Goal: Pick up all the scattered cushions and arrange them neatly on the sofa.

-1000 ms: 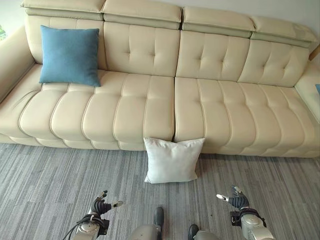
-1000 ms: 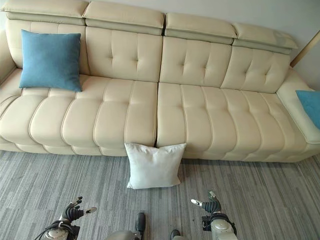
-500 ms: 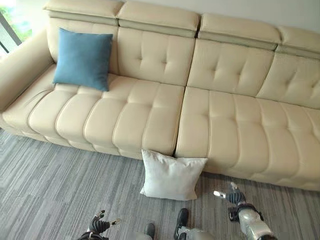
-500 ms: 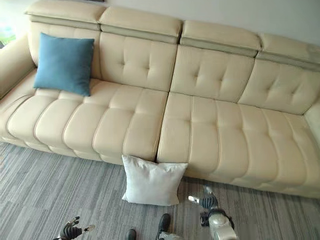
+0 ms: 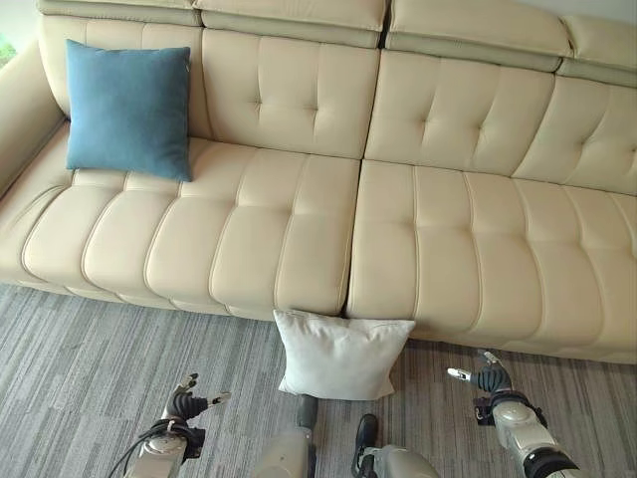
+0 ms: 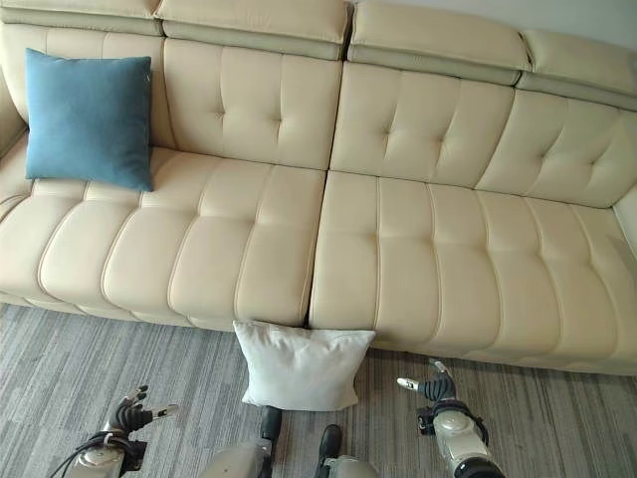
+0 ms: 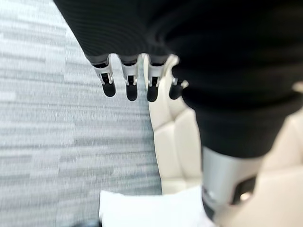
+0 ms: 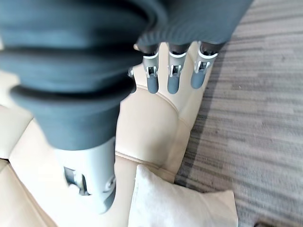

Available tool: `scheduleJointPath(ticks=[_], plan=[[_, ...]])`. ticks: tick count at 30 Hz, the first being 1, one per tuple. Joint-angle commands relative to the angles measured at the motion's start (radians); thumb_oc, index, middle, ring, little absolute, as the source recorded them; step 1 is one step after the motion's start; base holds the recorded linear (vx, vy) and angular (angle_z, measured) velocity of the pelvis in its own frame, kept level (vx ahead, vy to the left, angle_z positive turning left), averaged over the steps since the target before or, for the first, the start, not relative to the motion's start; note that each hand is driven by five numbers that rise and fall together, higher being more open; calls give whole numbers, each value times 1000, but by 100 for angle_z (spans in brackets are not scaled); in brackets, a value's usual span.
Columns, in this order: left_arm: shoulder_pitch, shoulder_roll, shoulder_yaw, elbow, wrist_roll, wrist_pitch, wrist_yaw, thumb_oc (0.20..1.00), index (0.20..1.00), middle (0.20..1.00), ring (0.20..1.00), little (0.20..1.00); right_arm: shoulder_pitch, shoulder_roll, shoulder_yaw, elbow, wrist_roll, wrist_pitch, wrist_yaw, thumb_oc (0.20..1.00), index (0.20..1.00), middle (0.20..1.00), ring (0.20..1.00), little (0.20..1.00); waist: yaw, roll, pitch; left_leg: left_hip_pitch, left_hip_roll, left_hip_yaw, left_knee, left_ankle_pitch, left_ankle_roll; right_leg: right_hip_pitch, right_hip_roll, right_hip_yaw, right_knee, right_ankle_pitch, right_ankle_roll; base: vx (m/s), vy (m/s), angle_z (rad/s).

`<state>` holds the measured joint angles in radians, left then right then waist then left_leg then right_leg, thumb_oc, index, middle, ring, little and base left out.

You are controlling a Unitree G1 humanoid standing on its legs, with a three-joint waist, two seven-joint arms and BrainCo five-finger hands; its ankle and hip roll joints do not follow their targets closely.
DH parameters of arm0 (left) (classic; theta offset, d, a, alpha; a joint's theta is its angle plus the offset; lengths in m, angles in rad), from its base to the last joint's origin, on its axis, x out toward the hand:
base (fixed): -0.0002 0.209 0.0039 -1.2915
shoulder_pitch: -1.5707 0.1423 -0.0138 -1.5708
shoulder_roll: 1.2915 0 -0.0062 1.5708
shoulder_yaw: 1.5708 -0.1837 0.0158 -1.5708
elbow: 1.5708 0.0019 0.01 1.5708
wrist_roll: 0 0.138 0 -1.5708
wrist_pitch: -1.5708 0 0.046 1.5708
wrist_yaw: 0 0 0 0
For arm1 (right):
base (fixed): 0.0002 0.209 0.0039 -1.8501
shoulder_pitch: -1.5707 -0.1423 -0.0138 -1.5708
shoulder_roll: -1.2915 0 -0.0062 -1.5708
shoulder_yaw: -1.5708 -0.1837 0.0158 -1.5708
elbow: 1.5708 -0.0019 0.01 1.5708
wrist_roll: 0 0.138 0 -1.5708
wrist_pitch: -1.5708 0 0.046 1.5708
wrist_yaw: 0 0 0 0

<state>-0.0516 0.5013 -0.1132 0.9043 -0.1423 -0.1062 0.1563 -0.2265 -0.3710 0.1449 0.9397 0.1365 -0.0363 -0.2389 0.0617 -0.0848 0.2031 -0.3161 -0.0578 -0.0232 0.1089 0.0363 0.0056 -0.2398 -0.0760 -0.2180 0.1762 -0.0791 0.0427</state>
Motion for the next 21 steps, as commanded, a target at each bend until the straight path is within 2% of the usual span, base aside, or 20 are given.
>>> scheduleJointPath(ticks=[1, 4, 5, 6, 8, 10, 12, 15, 16, 17, 21], plan=[[-2, -13, 13, -28, -66, -54, 50, 1000, 1000, 1000, 1000, 1000, -8, -47, 26, -13, 2, -14, -61, 1000, 1000, 1000, 1000, 1000, 13, -1, 4, -39, 33, -5, 148, -136, -38, -43, -31, 35, -21, 42, 77, -155, -2, -3], [-53, -17, 6, -12, -103, -62, 69, 1000, 1000, 1000, 1000, 1000, -71, -52, 34, 15, 12, -14, -88, 1000, 1000, 1000, 1000, 1000, 11, 5, 27, -100, 35, -2, 171, -132, -40, -117, -37, 34, 12, 43, 71, -133, -7, -1], [-104, -19, -9, 5, -139, -70, 89, 1000, 1000, 1000, 1000, 1000, -138, -60, 46, 41, 35, -12, -114, 1000, 1000, 1000, 1000, 1000, 9, 12, 48, -170, 41, 0, 200, -126, -40, -196, -42, 40, 50, 43, 63, -242, -23, -3], [-178, -15, -42, 30, -158, -75, 109, 1000, 1000, 1000, 1000, 1000, -213, -68, 60, 67, 63, -13, -134, 1000, 1000, 1000, 1000, 1000, 6, 25, 66, -255, 53, -1, 253, -154, -46, -290, -42, 46, 110, 15, 61, -233, -4, -1], [-241, -2, -79, 29, -151, -78, 127, 1000, 1000, 1000, 1000, 1000, -279, -80, 71, 87, 98, -15, -152, 1000, 1000, 1000, 1000, 1000, -2, 29, 83, -349, 55, 1, 301, -152, -46, -384, -46, 51, 154, 14, 56, -213, 3, 0], [-356, 15, -137, -1, -148, -85, 159, 1000, 1000, 1000, 1000, 1000, -397, -90, 86, 87, 154, -30, -186, 1000, 1000, 1000, 1000, 1000, -20, 39, 112, -527, 61, 0, 393, -157, -41, -563, -50, 64, 243, 8, 48, -227, 21, -10], [-383, 16, -148, -12, -141, -81, 162, 1000, 1000, 1000, 1000, 1000, -419, -90, 94, 72, 164, -34, -196, 1000, 1000, 1000, 1000, 1000, -25, 40, 106, -591, 61, -2, 428, -160, -40, -616, -50, 72, 261, 6, 44, -81, 12, -12], [-496, 25, -183, -29, -136, -81, 203, 1000, 1000, 1000, 1000, 1000, -499, -66, 115, 31, 201, -55, -231, 1000, 1000, 1000, 1000, 1000, -42, 42, 113, -748, 57, -8, 509, -167, -33, -765, -53, 81, 338, -6, 39, -79, 7, -5], [-588, 31, -207, 0, -136, -72, 223, 1000, 1000, 1000, 1000, 1000, -570, -36, 143, 21, 219, -67, -249, 1000, 1000, 1000, 1000, 1000, -52, 43, 119, -830, 55, -11, 561, -174, -28, -853, -52, 90, 388, -13, 33, -48, 8, -4], [-591, 31, -207, 2, -137, -73, 223, 1000, 1000, 1000, 1000, 1000, -573, -36, 143, 22, 219, -67, -249, 1000, 1000, 1000, 1000, 1000, -52, 43, 118, -837, 55, -11, 565, -176, -28, -859, -52, 91, 392, -15, 33, -37, 12, -5], [-801, 36, -281, 89, -111, -38, 284, 1000, 1000, 1000, 1000, 1000, -716, 63, 198, 17, 288, -99, -275, 1000, 1000, 1000, 1000, 1000, -62, 49, 128, -984, 44, -13, 658, -196, -20, -1008, -48, 101, 486, -40, 18, -12, 16, -6]])
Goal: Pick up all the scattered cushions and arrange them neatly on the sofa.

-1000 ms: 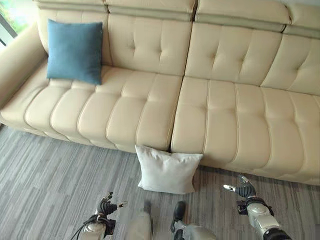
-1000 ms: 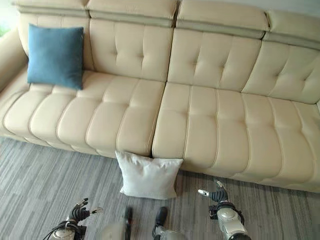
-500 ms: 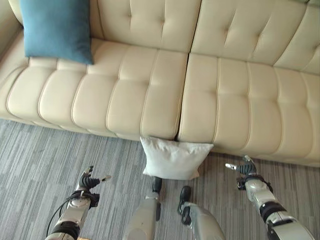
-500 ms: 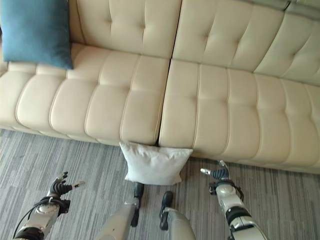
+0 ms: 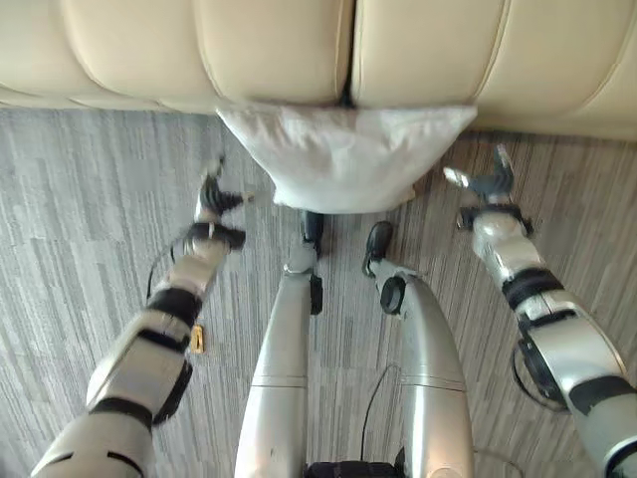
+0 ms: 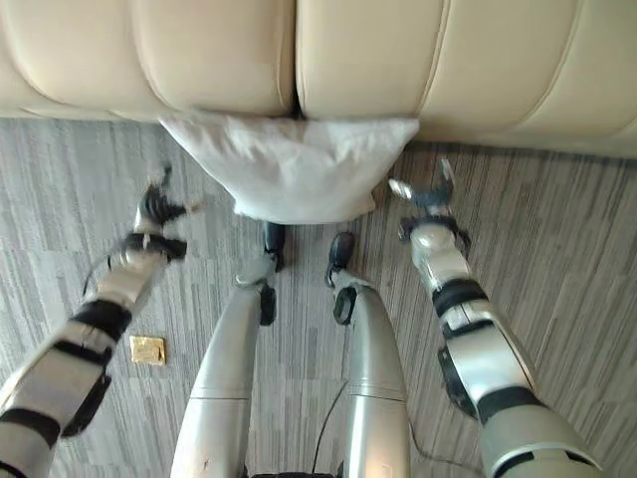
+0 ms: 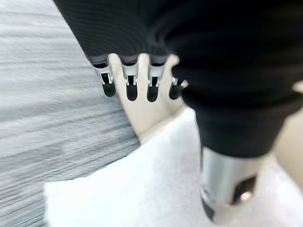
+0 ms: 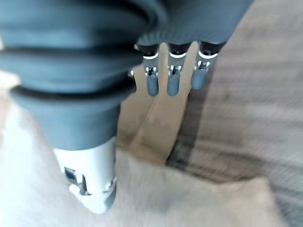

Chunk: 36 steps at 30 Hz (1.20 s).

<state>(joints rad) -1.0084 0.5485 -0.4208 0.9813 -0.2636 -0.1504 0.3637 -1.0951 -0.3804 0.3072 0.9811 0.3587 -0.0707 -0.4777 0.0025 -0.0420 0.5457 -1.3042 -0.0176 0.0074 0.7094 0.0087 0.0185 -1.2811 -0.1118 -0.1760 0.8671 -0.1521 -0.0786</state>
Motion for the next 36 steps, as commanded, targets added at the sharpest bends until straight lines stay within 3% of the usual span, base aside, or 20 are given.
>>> scheduleJointPath(ticks=[1, 4, 5, 6, 7, 13, 15, 17, 19, 20, 22, 23, 24, 27, 29, 36], plan=[[129, -13, 20, 24, 15, 13, 89, 1000, 1000, 1000, 1000, 1000, 132, 98, 43, -30, 87, -75, -42, 1000, 1000, 1000, 1000, 1000, -3, 10, -217, -20, 2, -41, 74, -170, -31, 9, -12, 60, -188, 30, 138, 0, 0, 0], [42, -26, -11, 69, 19, 32, 120, 1000, 1000, 1000, 1000, 1000, 67, 176, 80, -60, 139, -112, -43, 1000, 1000, 1000, 1000, 1000, 1, 15, -222, -78, -10, -42, 112, -176, -24, -51, -12, 56, -151, 23, 130, 0, 0, 0], [11, -33, -20, 73, 16, 31, 127, 1000, 1000, 1000, 1000, 1000, 46, 191, 93, -66, 146, -121, -37, 307, 307, 307, 307, 307, 3, 19, -226, -97, -17, -47, 124, -178, -22, -72, -11, 54, -137, 20, 128, 0, -2, 5], [-12, -36, -26, 42, 10, 17, 135, 344, 344, 344, 344, 344, 19, 209, 122, -98, 144, -134, -34, 200, 200, 200, 200, 200, 7, 24, -234, -119, -23, -52, 132, -176, -21, -95, -11, 56, -128, 18, 127, -7, -6, 7], [-13, -36, -24, 24, 5, 8, 138, 200, 200, 200, 200, 200, 16, 210, 124, -111, 141, -138, -31, 200, 200, 200, 200, 200, 7, 24, -238, -126, -27, -55, 135, -174, -20, -101, -13, 54, -123, 18, 126, -14, -5, 6], [39, -67, 1, -131, -31, -47, 124, 200, 200, 200, 200, 200, 69, 208, 118, -213, 116, -161, -9, 200, 200, 200, 200, 200, 2, 22, -265, -94, -33, -69, 85, -157, -24, -81, -23, 47, -150, 26, 128, -7, -8, 12], [77, -123, 16, -225, -51, -70, 137, 200, 200, 200, 200, 200, 117, 206, 103, -273, 83, -165, 0, 200, 200, 200, 200, 200, -3, 16, -277, -48, -30, -76, 18, -147, -26, -40, -24, 45, -201, 41, 137, -26, -24, 20], [174, -194, 33, -411, -13, -96, 157, 200, 200, 200, 200, 200, 224, 199, 86, -402, 34, -175, 23, 200, 200, 200, 200, 200, -7, 14, -273, 80, -24, -74, -96, -124, -35, 81, -31, 42, -292, 65, 152, -79, -44, 12], [382, -244, 65, -639, 4, -119, 98, 200, 200, 200, 200, 200, 460, 164, 66, -663, -7, -185, 119, 200, 200, 200, 200, 200, -10, 3, -266, 404, -19, -67, -310, -95, -51, 381, -31, 18, -462, 94, 180, -46, -74, -5], [428, -238, 67, -672, 12, -120, 84, 200, 200, 200, 200, 200, 504, 150, 64, -715, -16, -181, 138, 200, 200, 200, 200, 200, -14, -1, -262, 455, -24, -62, -345, -61, -47, 429, -38, 6, -498, 131, 178, 12, -49, -6], [569, -231, 86, -766, 40, -120, 37, 200, 200, 200, 200, 200, 643, 120, 62, -835, -59, -168, 201, 200, 200, 200, 200, 200, -18, -9, -271, 631, -24, -59, -425, -58, -51, 611, -33, -5, -585, 141, 187, 109, -48, -11], [572, -231, 86, -768, 40, -119, 37, 200, 200, 200, 200, 200, 646, 120, 62, -837, -60, -167, 201, 200, 200, 200, 200, 200, -18, -9, -269, 638, -24, -59, -428, -58, -51, 617, -33, -6, -588, 142, 187, 242, -86, -5], [669, -221, 108, -823, 45, -124, 5, 200, 200, 200, 200, 200, 734, 94, 41, -909, -88, -166, 237, 200, 200, 200, 200, 200, -20, -14, -291, 752, -25, -54, -479, -57, -55, 737, -25, -18, -643, 145, 195, 222, -67, 2], [751, -207, 125, -867, 49, -129, -18, 200, 200, 200, 200, 200, 814, 76, 19, -953, -93, -170, 270, 200, 200, 200, 200, 200, -22, -15, -310, 852, -22, -50, -524, -56, -57, 838, -13, -23, -687, 146, 199, 195, -55, 2], [912, -176, 169, -950, 45, -137, -69, 200, 200, 200, 200, 200, 956, 52, -14, -1022, -80, -170, 338, 200, 200, 200, 200, 200, -25, -11, -367, 1001, -14, -46, -603, -45, -60, 991, 10, -34, -755, 144, 206, 366, -106, -5], [1035, -157, 212, -999, 23, -145, -117, 200, 200, 200, 200, 200, 1060, 32, -61, -1077, -90, -171, 364, 200, 200, 200, 200, 200, -25, -9, -414, 1121, 26, -38, -639, -37, -85, 1119, 34, -44, -796, 117, 198, 146, -99, 3]])
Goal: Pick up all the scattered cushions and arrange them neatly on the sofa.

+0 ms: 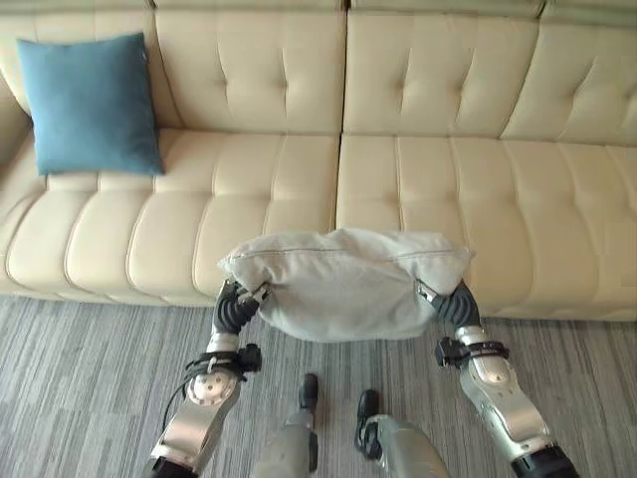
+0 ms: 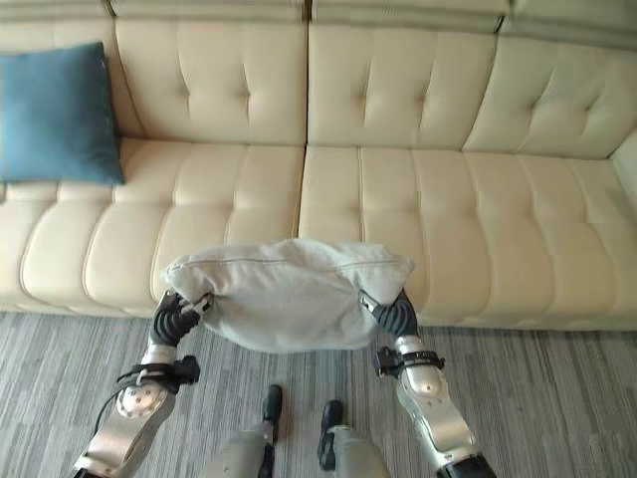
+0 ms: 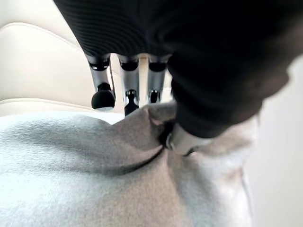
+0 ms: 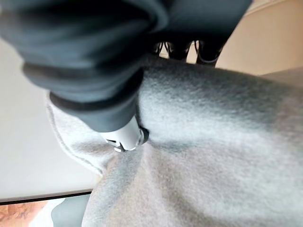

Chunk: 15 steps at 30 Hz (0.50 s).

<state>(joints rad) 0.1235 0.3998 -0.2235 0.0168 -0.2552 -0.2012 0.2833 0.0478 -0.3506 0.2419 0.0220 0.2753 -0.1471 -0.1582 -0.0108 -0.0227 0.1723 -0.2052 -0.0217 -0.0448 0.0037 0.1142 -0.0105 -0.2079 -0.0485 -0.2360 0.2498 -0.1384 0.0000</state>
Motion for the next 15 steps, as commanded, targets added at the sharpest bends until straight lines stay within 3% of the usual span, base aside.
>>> scheduleJointPath(ticks=[1, 5, 7, 10, 11, 15], plan=[[-93, -9, 15, -30, 7, -94, -42, 200, 200, 200, 200, 200, -76, -3, -1, -123, -12, -96, 41, 200, 200, 200, 200, 200, -9, -31, -42, 14, 34, 13, 84, -140, -61, 56, -26, 11, -183, 98, 116, 43, -104, 17], [-84, -17, 15, -23, -3, -94, -50, 200, 200, 200, 200, 200, -66, -13, -20, -131, -16, -99, 21, 200, 200, 200, 200, 200, -9, -40, -42, -29, 48, 34, 189, -129, -60, 84, -32, -11, -191, 94, 103, 65, -73, 21], [-66, -22, 11, -16, -11, -95, -65, 200, 200, 200, 200, 200, -53, -13, -25, -134, -11, -97, 25, 200, 200, 200, 200, 200, -9, -36, -60, -14, 42, 61, 183, -157, -44, 103, -29, -18, -204, 93, 103, 140, -33, 16], [-48, -20, 15, -9, -5, -83, -77, 200, 200, 200, 200, 200, -32, -5, -40, -110, 1, -83, 31, 200, 200, 200, 200, 200, -8, -34, -78, -17, 7, 109, 147, -154, -33, 131, -28, -15, -234, 96, 110, 168, 16, 15], [-41, -19, 27, -4, 1, -77, -82, 200, 200, 200, 200, 200, -25, 8, -56, -86, 17, -83, 30, 200, 200, 200, 200, 200, 7, -24, -95, -64, -50, 178, 104, -120, -23, 152, 6, 3, -255, 95, 118, 232, 60, 19], [-22, -11, 34, -5, 4, -74, -90, 200, 200, 200, 200, 200, -11, 30, -62, -68, 43, -85, 30, 200, 200, 200, 200, 200, 44, -17, -112, -85, -66, 233, 93, -89, -24, 221, 47, 35, -270, 77, 119, 210, 63, -22]])
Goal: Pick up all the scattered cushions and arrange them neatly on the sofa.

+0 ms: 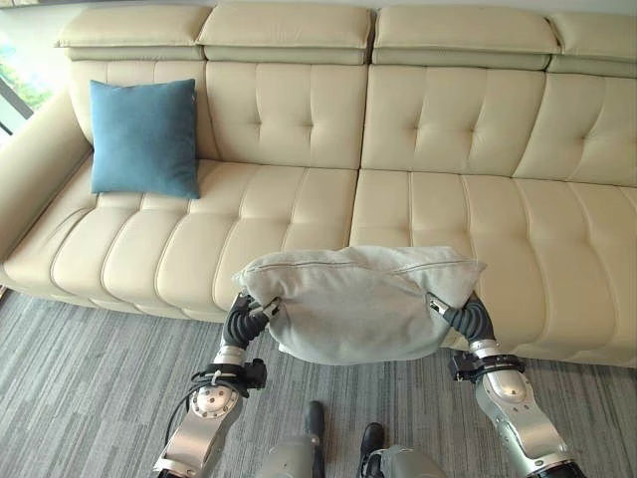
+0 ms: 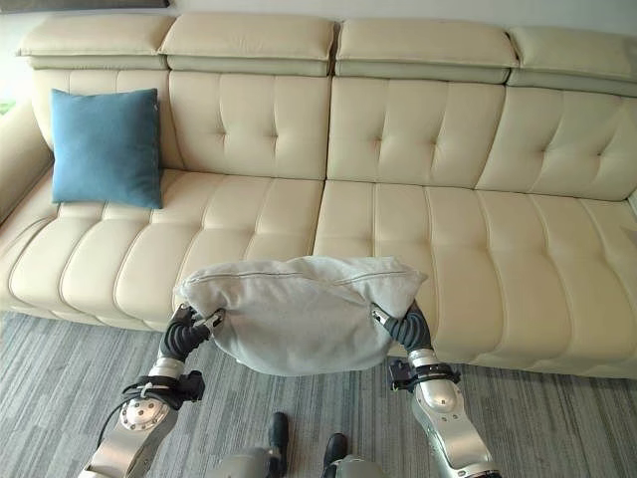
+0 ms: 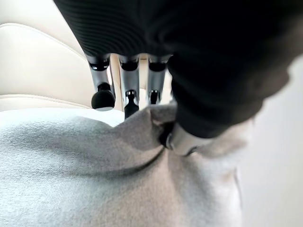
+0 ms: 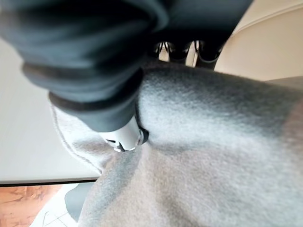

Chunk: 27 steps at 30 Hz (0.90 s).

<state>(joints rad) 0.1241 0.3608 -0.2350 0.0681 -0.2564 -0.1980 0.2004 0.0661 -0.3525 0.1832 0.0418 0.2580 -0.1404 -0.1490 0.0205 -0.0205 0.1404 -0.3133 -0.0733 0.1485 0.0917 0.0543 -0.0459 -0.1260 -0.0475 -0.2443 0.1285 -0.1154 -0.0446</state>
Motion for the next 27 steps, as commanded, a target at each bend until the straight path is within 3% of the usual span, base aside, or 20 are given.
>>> scheduleJointPath(ticks=[1, 7, 11, 15, 16, 22, 27], plan=[[-22, 28, 45, -56, 5, -78, -7, 200, 200, 200, 200, 200, -28, 32, -4, -88, 61, -92, 21, 200, 200, 200, 200, 200, 15, -20, -79, 27, -14, 43, 3, -29, 12, 141, 45, 46, -149, 53, 164, 176, 68, -49], [14, 63, 65, -76, 5, -72, -13, 200, 200, 200, 200, 200, -27, 67, 4, -55, 69, -81, 39, 200, 200, 200, 200, 200, 46, -38, -90, 95, 13, 25, -3, -58, 33, 184, 7, 62, -111, 22, 190, 192, 107, -44], [12, 101, 85, -78, 9, -65, -22, 200, 200, 200, 200, 200, -39, 88, 4, -61, 75, -84, 62, 200, 200, 200, 200, 200, 59, -53, -90, 95, 38, 21, 24, -104, 55, 150, -57, 43, -16, 64, 229, 75, 77, -17], [11, 107, 92, -70, 23, -62, -19, 200, 200, 200, 200, 200, -46, 90, 10, -60, 67, -81, 71, 200, 200, 200, 200, 200, 53, -48, -89, 115, 43, 8, 25, -126, 62, 87, -74, 25, 12, 83, 217, 102, 54, -11], [20, 109, 102, -72, 22, -64, -18, 200, 200, 200, 200, 200, -57, 89, 20, -62, 75, -80, 78, 200, 200, 200, 200, 200, 51, -40, -85, 136, 49, 2, 16, -135, 62, 39, -86, -7, -9, 101, 211, 144, 27, -17], [47, 95, 118, -68, 8, -62, -20, 200, 200, 200, 200, 200, -66, 77, 35, -57, 82, -75, 85, 200, 200, 200, 200, 200, 28, -13, -39, 224, 52, -22, 11, -175, 68, -77, -85, -52, -50, 153, 219, 158, 25, -16], [43, 79, 121, -57, 22, -65, -21, 200, 200, 200, 200, 200, -65, 69, 26, -57, 76, -78, 82, 200, 200, 200, 200, 200, 12, -17, -33, 310, 41, -62, -31, -205, 59, -154, -70, -70, -125, 218, 238, 279, -50, 25]])
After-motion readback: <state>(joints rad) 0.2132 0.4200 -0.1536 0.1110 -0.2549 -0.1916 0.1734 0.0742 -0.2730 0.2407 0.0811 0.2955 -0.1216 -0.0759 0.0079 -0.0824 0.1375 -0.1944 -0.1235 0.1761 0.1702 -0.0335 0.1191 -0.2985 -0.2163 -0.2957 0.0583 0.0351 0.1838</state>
